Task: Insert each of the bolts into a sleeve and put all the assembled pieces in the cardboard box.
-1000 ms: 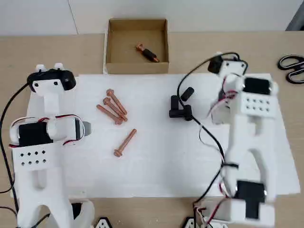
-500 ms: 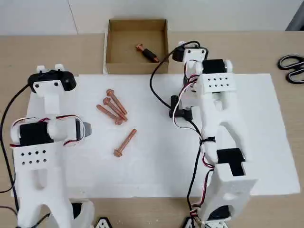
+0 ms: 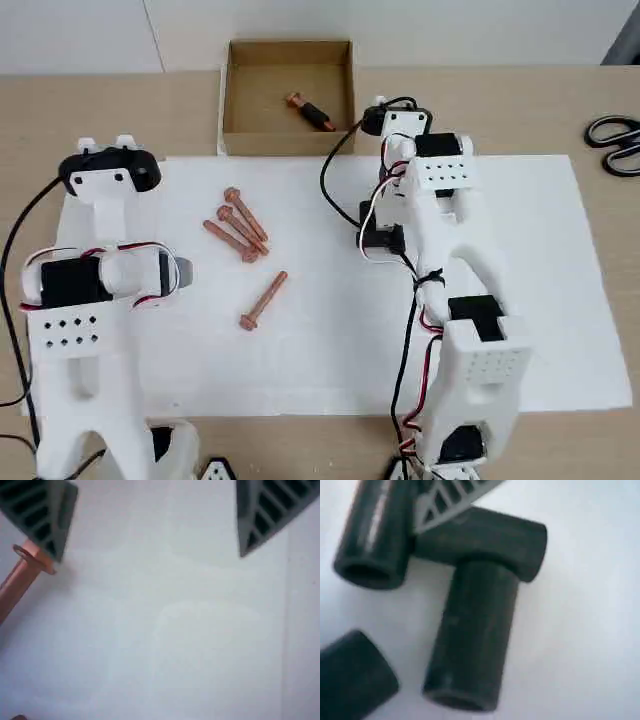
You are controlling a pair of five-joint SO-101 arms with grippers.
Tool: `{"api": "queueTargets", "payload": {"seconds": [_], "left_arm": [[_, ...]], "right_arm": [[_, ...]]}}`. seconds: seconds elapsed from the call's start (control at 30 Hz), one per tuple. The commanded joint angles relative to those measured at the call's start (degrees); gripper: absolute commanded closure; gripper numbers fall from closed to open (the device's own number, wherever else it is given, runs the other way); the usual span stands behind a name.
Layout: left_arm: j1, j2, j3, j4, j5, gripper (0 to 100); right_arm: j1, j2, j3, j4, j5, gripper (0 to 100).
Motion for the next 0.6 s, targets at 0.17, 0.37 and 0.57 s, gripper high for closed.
{"api": "queueTargets", "payload": {"seconds": [0.17,0.37,0.57], "left_arm": [[0.4,-1.2,-0.2,0.0,0.2,79],[0.4,-1.2,-0.2,0.0,0.2,79],[0.4,-1.2,-0.2,-0.1,0.2,79]], "right_arm": [[-0.5,3.2,-2.8,-2.9,-0.6,78.3],[-0.6,4.8,-2.8,-3.7,-0.7,78.3],[-0.6,6.3,-2.8,-3.5,-3.2,81.9]]}}
